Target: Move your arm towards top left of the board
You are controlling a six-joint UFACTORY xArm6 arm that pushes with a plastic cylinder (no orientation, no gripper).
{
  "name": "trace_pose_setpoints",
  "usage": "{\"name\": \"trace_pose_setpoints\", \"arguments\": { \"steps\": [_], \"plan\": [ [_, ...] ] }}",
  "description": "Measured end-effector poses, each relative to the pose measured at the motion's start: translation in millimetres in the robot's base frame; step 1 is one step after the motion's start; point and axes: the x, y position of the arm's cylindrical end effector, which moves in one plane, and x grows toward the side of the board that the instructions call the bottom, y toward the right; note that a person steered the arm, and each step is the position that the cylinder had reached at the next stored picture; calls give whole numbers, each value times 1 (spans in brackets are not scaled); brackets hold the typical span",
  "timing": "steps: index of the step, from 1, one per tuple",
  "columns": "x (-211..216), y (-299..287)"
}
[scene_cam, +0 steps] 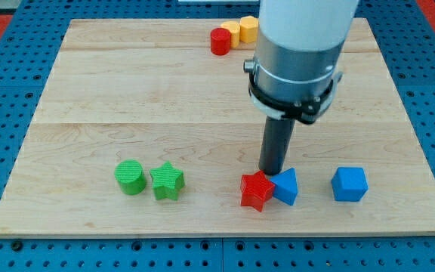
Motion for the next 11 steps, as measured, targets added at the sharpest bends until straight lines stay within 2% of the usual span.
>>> {"name": "trace_pose_setpoints", "arguments": {
  "steps": [3, 4, 5, 7, 8, 9, 11],
  "plan": [
    [-136, 6],
    [-161, -10],
    [-178, -31],
    [-182, -80],
    [-158, -147],
    [-163, -207],
    [-246, -256]
  ]
}}
